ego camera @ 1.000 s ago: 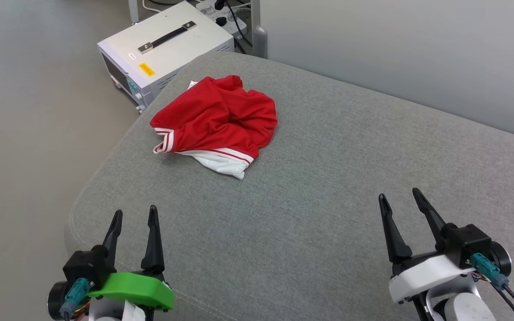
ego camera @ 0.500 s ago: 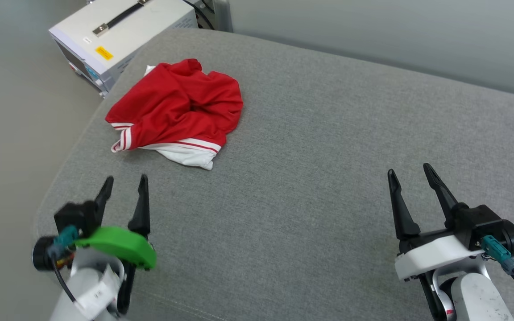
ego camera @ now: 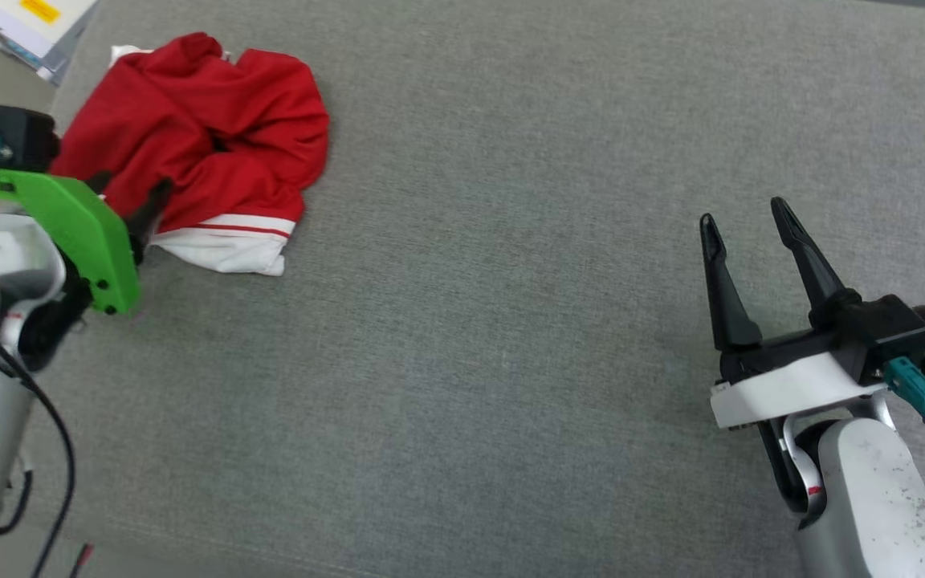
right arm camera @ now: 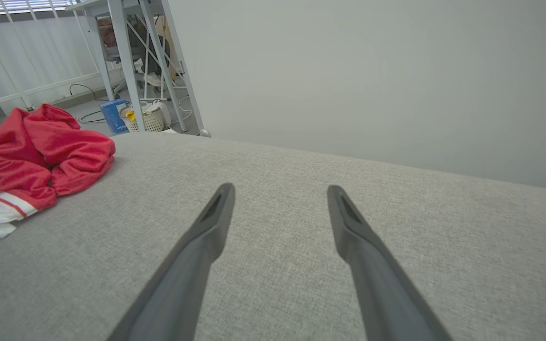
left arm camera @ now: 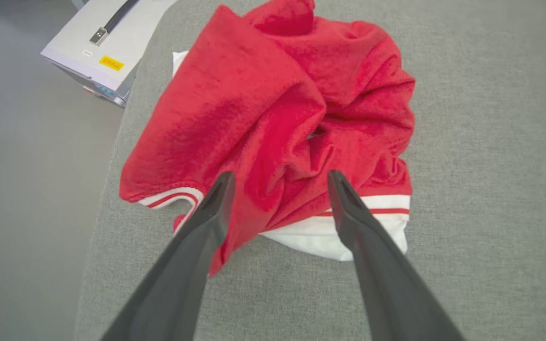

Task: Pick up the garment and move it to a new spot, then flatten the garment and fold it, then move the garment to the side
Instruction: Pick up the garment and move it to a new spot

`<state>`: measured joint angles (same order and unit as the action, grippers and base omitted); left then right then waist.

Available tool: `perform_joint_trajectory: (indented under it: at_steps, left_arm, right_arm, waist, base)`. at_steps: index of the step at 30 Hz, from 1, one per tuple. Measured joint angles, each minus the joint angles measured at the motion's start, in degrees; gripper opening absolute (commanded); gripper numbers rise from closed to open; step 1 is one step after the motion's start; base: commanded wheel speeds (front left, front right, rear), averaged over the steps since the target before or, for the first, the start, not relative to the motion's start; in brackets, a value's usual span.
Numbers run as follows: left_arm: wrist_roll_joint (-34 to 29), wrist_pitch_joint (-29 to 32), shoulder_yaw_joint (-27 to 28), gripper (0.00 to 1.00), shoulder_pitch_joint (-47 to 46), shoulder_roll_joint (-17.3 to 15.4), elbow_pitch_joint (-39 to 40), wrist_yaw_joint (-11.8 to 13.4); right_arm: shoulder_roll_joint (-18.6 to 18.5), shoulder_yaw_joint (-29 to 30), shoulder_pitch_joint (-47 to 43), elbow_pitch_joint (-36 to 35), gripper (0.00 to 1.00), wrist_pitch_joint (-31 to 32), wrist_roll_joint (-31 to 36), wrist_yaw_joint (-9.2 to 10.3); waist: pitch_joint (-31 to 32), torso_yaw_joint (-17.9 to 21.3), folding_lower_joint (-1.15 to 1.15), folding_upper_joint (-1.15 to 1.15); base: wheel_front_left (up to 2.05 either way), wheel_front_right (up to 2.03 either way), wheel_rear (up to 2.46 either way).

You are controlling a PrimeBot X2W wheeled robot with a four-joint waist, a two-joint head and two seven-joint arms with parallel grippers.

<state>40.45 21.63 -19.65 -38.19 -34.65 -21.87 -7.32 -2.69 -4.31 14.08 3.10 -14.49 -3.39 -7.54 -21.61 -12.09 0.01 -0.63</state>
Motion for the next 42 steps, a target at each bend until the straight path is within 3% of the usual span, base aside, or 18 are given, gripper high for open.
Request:
perform_joint_trajectory:
  at_steps: [4,10,16,17,18,26,34,38,42]
  left_arm:
    - [5.9,6.0,-2.9,1.00,-3.7,-4.8,-0.9,0.0]
    - [11.6,13.9,-5.8,1.00,-6.3,-7.3,-5.7,0.0]
    - [13.1,15.7,-7.1,1.00,-8.4,-8.3,-7.8,0.0]
    - [13.5,15.7,-7.3,0.63,-8.6,-8.3,-8.0,0.0]
    - [14.5,15.7,-7.3,0.00,-8.7,-8.3,-8.2,0.0]
    - [19.9,7.0,-6.1,0.00,-6.2,-5.7,-6.6,0.1]
    - [20.5,-1.3,-5.3,0.00,-2.8,-4.2,5.2,0.3]
    - [19.5,-2.5,-5.2,0.00,-2.4,-4.0,12.2,2.8]
    - [19.3,-3.5,-4.9,0.00,-2.3,-1.6,18.1,7.3]
  right_arm:
    - [0.0,-0.2,1.0,-0.7,1.00,0.0,-0.8,0.01]
    - [0.0,-1.5,1.6,-1.2,1.00,0.0,-0.8,0.00]
    - [0.0,-1.2,2.6,-1.5,1.00,0.0,-0.9,0.00]
    - [0.0,-1.2,2.6,-1.5,1.00,0.0,-0.9,0.00]
    - [0.0,-1.2,2.6,-1.4,1.00,0.0,-0.9,0.00]
    - [0.0,-1.0,2.4,-0.5,1.00,0.0,-0.9,0.00]
    - [0.0,-0.5,-0.6,1.9,1.00,0.0,-2.4,0.00]
    - [0.0,-0.9,-2.1,2.4,1.00,0.0,-3.6,0.00]
    - [0.0,-0.6,-3.7,2.7,1.00,0.0,-5.1,0.00]
  waist:
    - [-3.3,2.3,0.00,0.00]
    - [-7.5,5.4,0.00,0.00]
    - [-10.4,7.2,0.00,0.00]
    - [-10.6,7.3,0.00,0.00]
    - [-10.8,7.4,0.00,0.00]
    - [-8.0,7.1,0.00,0.00]
    - [-0.9,6.0,-0.01,0.00]
    - [3.3,5.5,-0.01,0.00]
    - [7.5,5.2,-0.01,0.00]
  base:
    - [0.00,0.00,0.00]
    - [0.00,0.00,0.00]
    - [0.00,0.00,0.00]
    - [0.00,0.00,0.00]
    - [0.00,0.00,0.00]
    - [0.00,0.00,0.00]
    - [0.00,0.00,0.00]
    - [0.00,0.00,0.00]
    - [0.00,0.00,0.00]
